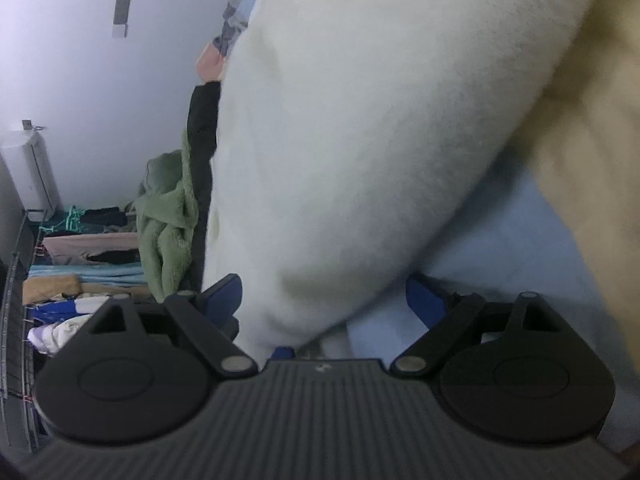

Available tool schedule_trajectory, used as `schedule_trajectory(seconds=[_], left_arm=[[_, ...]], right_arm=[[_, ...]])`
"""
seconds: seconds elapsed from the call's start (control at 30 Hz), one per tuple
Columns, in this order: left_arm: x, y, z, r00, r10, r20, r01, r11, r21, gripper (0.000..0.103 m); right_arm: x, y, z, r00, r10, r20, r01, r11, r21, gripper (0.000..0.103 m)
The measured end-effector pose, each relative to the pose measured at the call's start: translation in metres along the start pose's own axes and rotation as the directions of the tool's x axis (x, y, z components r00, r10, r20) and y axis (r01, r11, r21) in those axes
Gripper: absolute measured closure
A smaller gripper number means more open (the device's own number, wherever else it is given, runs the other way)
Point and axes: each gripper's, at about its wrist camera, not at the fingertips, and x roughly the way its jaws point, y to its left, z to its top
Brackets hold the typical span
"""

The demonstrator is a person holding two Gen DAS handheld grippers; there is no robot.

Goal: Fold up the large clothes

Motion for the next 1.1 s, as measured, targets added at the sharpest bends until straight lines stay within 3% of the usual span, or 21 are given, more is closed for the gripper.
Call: schedule_trajectory(seconds=[0.17, 0.27, 0.37, 0.43, 0.5, 0.63, 0.73, 0.8, 0.9, 0.97, 1.1], left_arm=[[0.015, -0.002, -0.002, 0.999, 0.021, -0.036, -0.021, 1.0, 0.014, 0.011], [0.02, -0.001, -0.005, 0.998, 0.022, -0.053, -0.021, 1.0, 0.011, 0.011], [0.021, 0.009, -0.002, 0.998, -0.017, -0.052, 0.014, 0.998, -0.06, 0.011], [0.02, 0.022, 0.0, 0.998, -0.057, -0.038, 0.05, 0.987, -0.155, 0.011], [0.018, 0.039, 0.004, 0.995, -0.101, -0.012, 0.094, 0.959, -0.268, 0.011], [0.018, 0.078, 0.007, 0.986, -0.155, 0.059, 0.164, 0.85, -0.501, 0.011], [0.014, 0.095, 0.007, 0.983, -0.146, 0.108, 0.182, 0.793, -0.582, 0.011], [0.01, 0.101, 0.009, 0.982, -0.121, 0.144, 0.185, 0.776, -0.603, 0.012], [0.007, 0.105, 0.013, 0.98, -0.094, 0.176, 0.183, 0.773, -0.608, 0.013], [0.008, 0.102, 0.018, 0.982, -0.065, 0.178, 0.16, 0.791, -0.591, 0.016], [0.006, 0.096, 0.027, 0.985, -0.011, 0.172, 0.106, 0.825, -0.555, 0.029]], right_arm=[[-0.005, -0.003, 0.012, 0.997, 0.013, 0.082, -0.015, 1.0, 0.019, 0.011], [-0.007, -0.006, 0.017, 0.995, 0.043, 0.085, -0.047, 0.998, 0.043, 0.01], [-0.012, -0.001, 0.016, 0.99, 0.094, 0.106, -0.097, 0.995, 0.026, 0.009], [-0.019, 0.004, 0.017, 0.98, 0.154, 0.128, -0.157, 0.987, 0.016, 0.009], [-0.025, 0.007, 0.016, 0.97, 0.196, 0.146, -0.199, 0.98, 0.01, 0.009], [-0.028, 0.001, 0.015, 0.971, 0.18, 0.16, -0.188, 0.981, 0.036, 0.01], [-0.026, -0.009, 0.014, 0.979, 0.112, 0.171, -0.127, 0.989, 0.076, 0.01], [-0.03, -0.017, 0.017, 0.978, 0.059, 0.198, -0.083, 0.99, 0.115, 0.011], [-0.033, -0.027, 0.021, 0.974, 0.024, 0.226, -0.061, 0.986, 0.157, 0.011], [-0.034, -0.027, 0.023, 0.972, 0.011, 0.236, -0.047, 0.988, 0.145, 0.011], [-0.032, -0.019, 0.026, 0.967, -0.054, 0.249, 0.036, 0.996, 0.078, 0.029]])
